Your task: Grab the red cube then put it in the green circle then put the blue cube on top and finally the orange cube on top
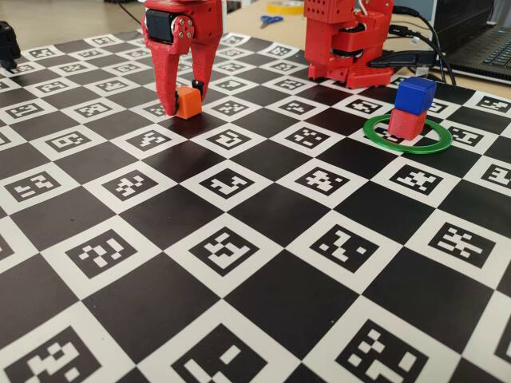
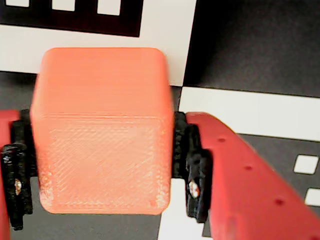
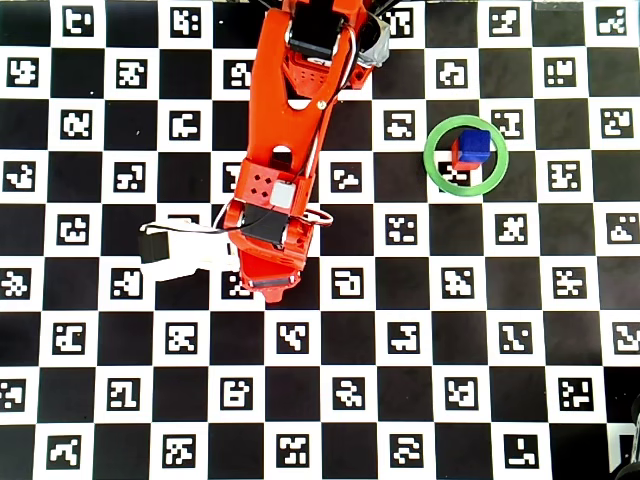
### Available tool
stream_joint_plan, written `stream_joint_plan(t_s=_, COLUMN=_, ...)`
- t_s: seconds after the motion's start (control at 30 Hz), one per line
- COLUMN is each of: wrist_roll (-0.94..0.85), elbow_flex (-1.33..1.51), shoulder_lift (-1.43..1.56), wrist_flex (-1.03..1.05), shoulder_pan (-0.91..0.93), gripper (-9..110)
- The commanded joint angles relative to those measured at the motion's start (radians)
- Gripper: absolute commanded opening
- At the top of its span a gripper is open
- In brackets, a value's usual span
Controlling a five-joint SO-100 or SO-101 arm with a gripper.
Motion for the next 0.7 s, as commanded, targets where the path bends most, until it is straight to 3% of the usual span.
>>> stream_joint_plan(t_s=0.0, wrist_roll=0.011, elbow_flex=-0.009, shoulder_lift=0.021, wrist_flex=-0.012, shoulder_pan=0.0, gripper=16)
stream_joint_plan(t_s=0.23, wrist_roll=0.038, elbow_flex=-0.021, shoulder_lift=0.025, wrist_flex=0.021, shoulder_pan=-0.009, gripper=11)
stream_joint_plan(t_s=0.67, wrist_roll=0.169, elbow_flex=-0.232, shoulder_lift=0.207, wrist_flex=0.325, shoulder_pan=-0.058, gripper=10)
